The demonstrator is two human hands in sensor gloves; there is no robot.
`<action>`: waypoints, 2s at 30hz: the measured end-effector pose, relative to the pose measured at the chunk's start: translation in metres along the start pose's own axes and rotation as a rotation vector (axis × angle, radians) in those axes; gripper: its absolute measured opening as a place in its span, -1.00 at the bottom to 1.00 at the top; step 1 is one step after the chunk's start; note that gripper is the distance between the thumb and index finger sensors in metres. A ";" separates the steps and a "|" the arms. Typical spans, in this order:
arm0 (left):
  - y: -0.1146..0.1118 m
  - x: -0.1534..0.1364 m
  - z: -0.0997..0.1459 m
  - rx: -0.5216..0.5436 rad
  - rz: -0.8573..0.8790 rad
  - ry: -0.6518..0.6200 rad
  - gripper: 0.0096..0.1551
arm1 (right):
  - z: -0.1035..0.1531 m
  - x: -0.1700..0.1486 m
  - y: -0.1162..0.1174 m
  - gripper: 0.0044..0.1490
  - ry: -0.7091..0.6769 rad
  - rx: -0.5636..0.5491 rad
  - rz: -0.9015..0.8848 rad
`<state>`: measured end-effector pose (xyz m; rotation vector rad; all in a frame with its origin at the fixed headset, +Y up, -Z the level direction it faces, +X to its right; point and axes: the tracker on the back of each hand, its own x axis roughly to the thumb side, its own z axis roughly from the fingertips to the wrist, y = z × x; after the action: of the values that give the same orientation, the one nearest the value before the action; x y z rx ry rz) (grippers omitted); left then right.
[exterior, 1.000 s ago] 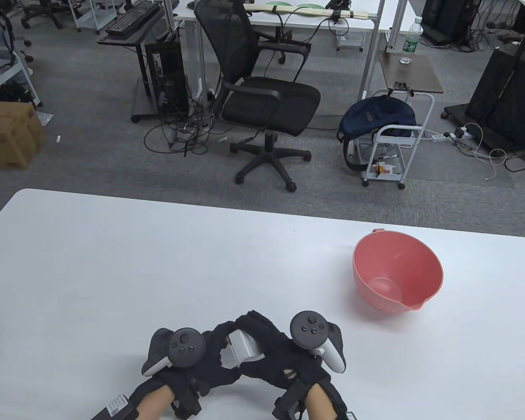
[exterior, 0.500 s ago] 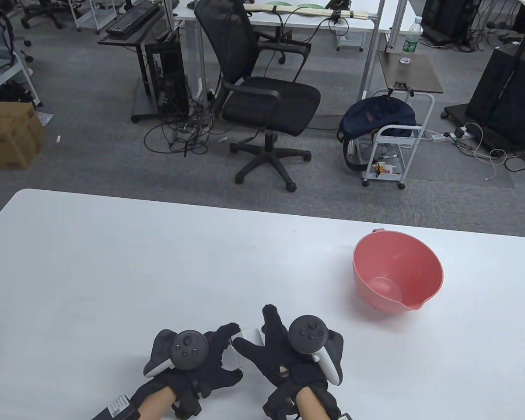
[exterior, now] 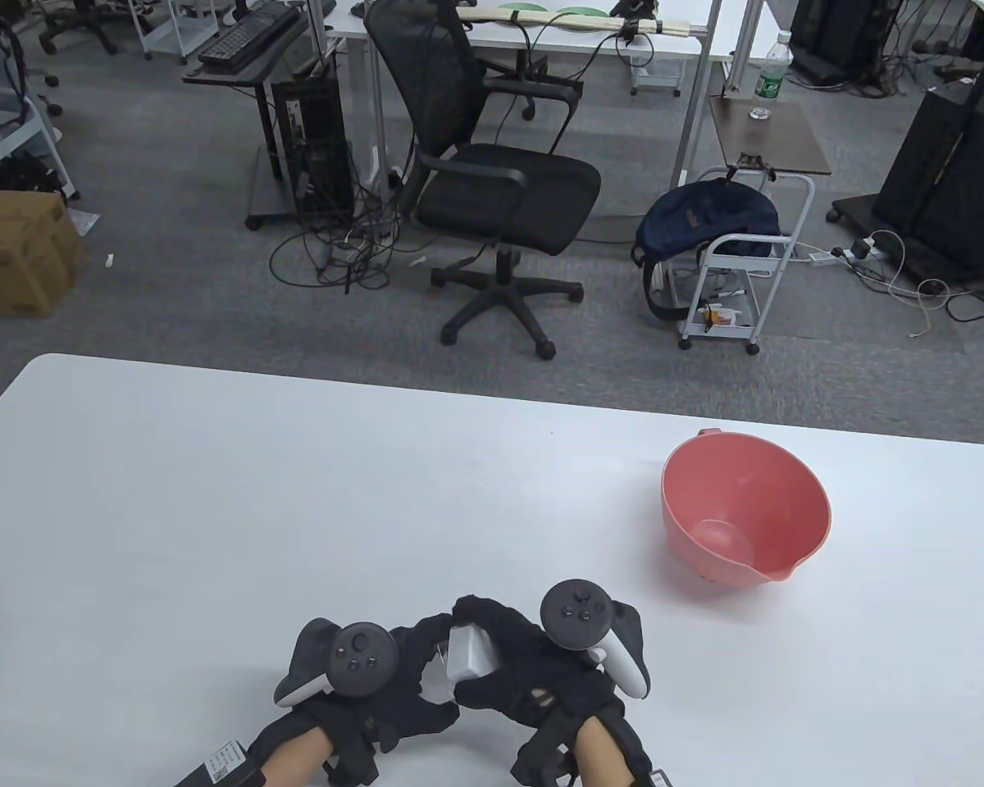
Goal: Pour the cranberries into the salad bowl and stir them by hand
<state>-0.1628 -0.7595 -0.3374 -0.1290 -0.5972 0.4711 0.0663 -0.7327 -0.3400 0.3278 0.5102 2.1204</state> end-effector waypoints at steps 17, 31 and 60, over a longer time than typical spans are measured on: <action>0.015 -0.022 0.002 0.033 0.154 0.041 0.25 | 0.026 -0.011 -0.051 0.08 -0.034 -0.321 -0.044; 0.028 -0.033 0.011 0.173 0.199 0.113 0.24 | 0.062 -0.091 -0.095 0.07 0.647 -0.757 0.191; 0.035 -0.038 0.014 0.209 0.244 0.122 0.24 | 0.089 -0.088 -0.127 0.47 0.718 -1.075 -0.124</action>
<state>-0.2121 -0.7461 -0.3545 -0.0309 -0.4107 0.7531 0.2440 -0.7202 -0.3254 -1.0565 -0.2685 2.0306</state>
